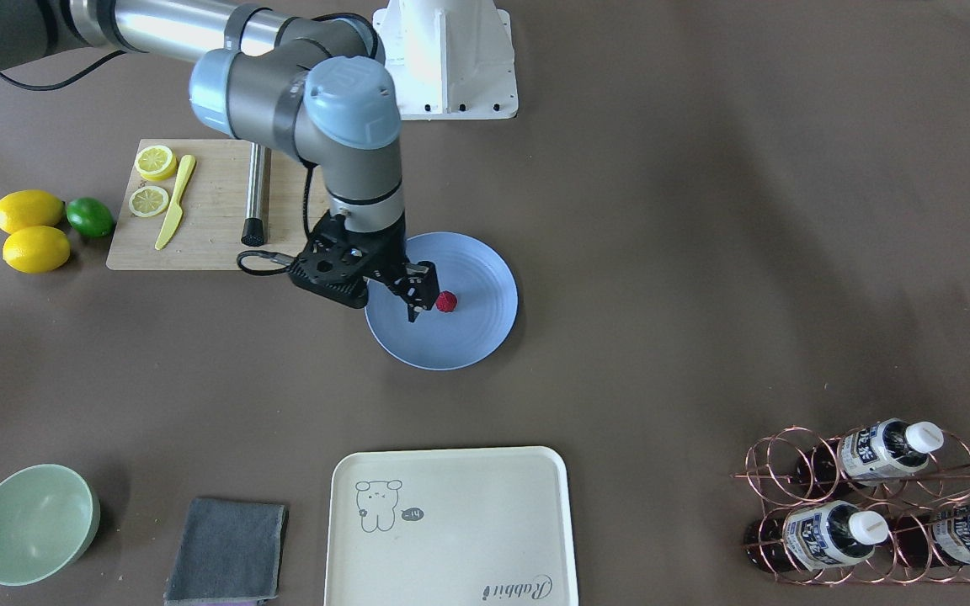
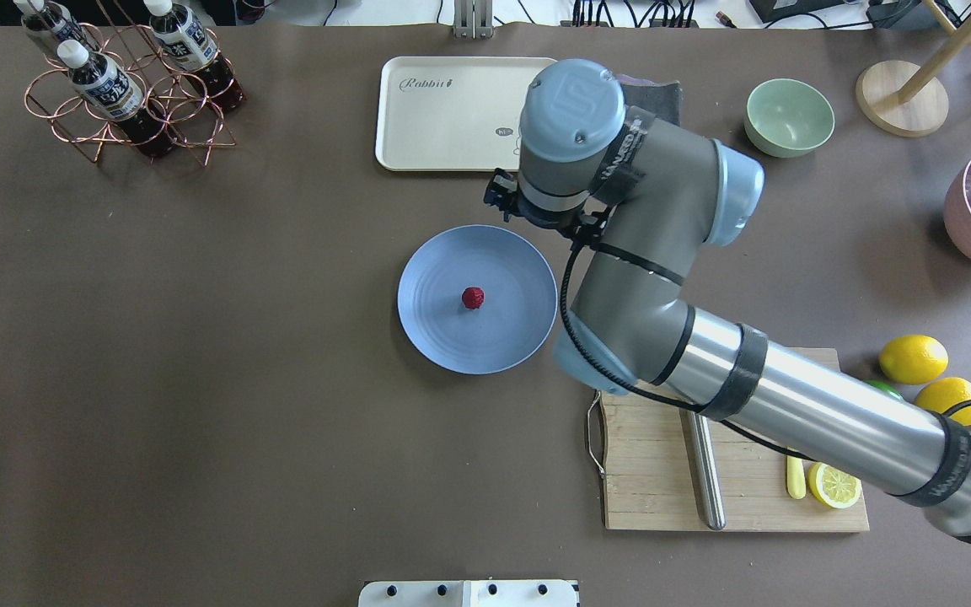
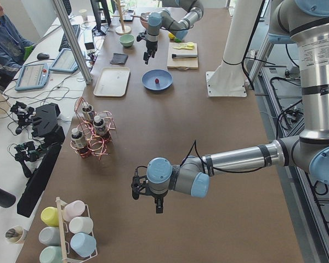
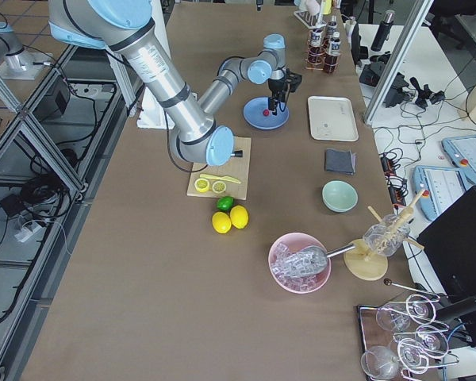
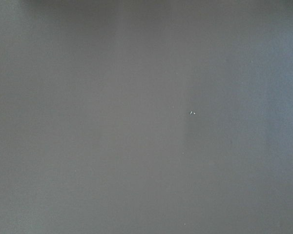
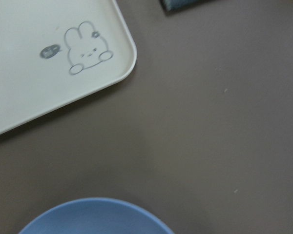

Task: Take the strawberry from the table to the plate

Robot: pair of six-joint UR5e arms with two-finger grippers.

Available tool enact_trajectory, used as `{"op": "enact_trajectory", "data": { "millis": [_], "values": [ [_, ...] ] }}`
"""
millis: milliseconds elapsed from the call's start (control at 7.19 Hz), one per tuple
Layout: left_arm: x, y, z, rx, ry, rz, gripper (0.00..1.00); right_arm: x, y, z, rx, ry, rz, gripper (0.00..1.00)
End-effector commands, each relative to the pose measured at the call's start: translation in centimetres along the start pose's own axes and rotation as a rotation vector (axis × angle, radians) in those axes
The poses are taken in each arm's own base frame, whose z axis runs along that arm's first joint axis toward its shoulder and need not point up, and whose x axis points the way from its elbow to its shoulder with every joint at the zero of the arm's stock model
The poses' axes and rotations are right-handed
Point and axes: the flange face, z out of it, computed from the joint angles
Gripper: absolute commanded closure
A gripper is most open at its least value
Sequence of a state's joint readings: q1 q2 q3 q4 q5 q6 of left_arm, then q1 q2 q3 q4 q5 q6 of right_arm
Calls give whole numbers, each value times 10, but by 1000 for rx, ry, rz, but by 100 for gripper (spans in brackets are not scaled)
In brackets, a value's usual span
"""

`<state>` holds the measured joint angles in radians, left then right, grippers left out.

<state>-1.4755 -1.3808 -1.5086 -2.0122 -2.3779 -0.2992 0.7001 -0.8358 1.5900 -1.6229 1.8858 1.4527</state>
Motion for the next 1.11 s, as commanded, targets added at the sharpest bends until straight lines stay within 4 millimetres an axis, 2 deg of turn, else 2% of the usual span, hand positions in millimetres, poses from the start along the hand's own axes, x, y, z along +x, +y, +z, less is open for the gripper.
{"op": "enact_trajectory", "data": {
  "millis": [0, 139, 278, 417, 556, 834, 974],
  "values": [
    [6, -4, 2, -7, 0, 8, 2, 152, -120, -8, -40, 59, -194, 0],
    [8, -5, 2, -8, 0, 11, 2, 229, -157, -10, -50, 91, -302, 0],
    [11, -7, 1, -21, -2, 2, 2, 307, -185, -20, -65, 109, -371, 0],
    [33, -11, -18, -42, -9, -23, 2, 372, -204, -28, -84, 119, -418, 0],
    [57, -8, -46, -67, -17, 3, 2, 423, -211, -36, -89, 134, -453, 0],
    [29, -7, -95, -101, -60, 54, 2, 514, -219, -51, -116, 124, -495, 0],
    [33, -21, -103, -89, -111, 79, 2, 562, -221, -60, -126, 115, -529, 0]
  ]
}}
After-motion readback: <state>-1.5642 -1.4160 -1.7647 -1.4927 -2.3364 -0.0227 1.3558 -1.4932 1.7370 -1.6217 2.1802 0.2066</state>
